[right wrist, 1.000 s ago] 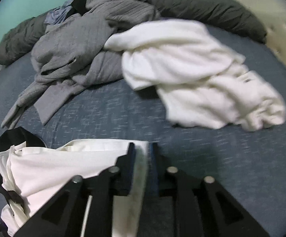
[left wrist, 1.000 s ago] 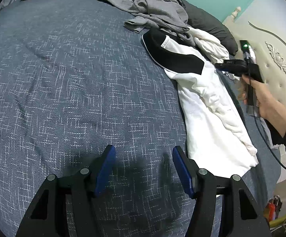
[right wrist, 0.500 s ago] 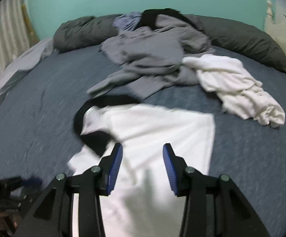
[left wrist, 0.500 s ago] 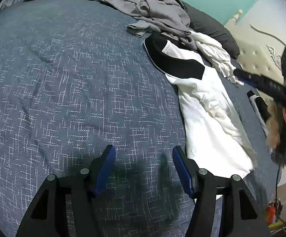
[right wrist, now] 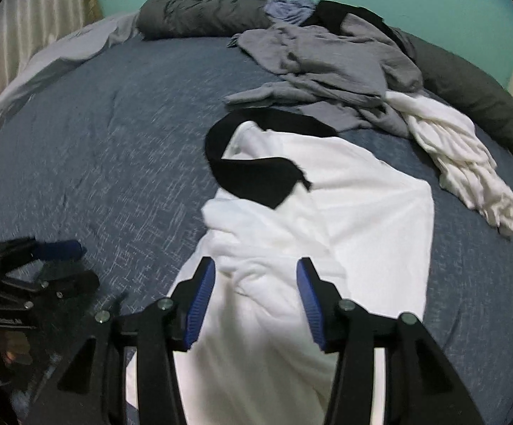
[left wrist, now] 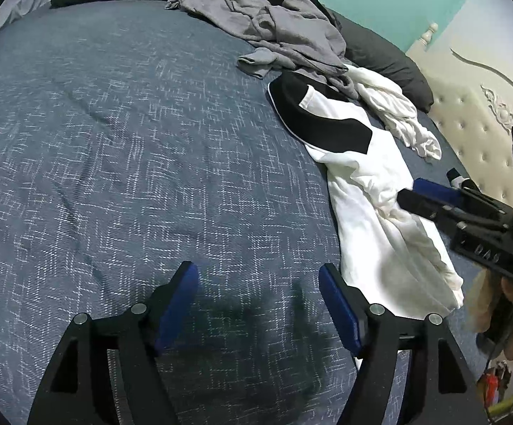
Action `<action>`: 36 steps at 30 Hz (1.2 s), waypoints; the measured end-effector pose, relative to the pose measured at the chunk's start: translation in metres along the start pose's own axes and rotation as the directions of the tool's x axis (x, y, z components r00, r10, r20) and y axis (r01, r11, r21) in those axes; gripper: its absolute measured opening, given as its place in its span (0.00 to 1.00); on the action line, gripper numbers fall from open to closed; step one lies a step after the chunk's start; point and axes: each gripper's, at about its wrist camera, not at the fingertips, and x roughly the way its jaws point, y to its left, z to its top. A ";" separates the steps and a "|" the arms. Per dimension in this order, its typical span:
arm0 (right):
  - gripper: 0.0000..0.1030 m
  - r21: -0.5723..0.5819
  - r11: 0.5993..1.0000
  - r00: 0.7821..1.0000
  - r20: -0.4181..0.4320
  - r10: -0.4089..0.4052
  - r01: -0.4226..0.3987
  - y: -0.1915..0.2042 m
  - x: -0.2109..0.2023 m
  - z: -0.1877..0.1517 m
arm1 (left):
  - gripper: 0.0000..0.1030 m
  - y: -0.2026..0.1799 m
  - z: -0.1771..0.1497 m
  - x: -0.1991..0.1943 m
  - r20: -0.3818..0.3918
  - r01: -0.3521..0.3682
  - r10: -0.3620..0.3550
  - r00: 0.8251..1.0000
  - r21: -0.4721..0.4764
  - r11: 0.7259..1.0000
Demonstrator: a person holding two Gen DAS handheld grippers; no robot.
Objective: Fold clothes
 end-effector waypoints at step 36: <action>0.04 0.193 0.974 0.989 0.061 -0.134 0.120 -0.155 -0.014 0.036 | 0.74 -0.007 -0.001 0.010 -0.026 0.008 -0.008 1.000 0.020 1.000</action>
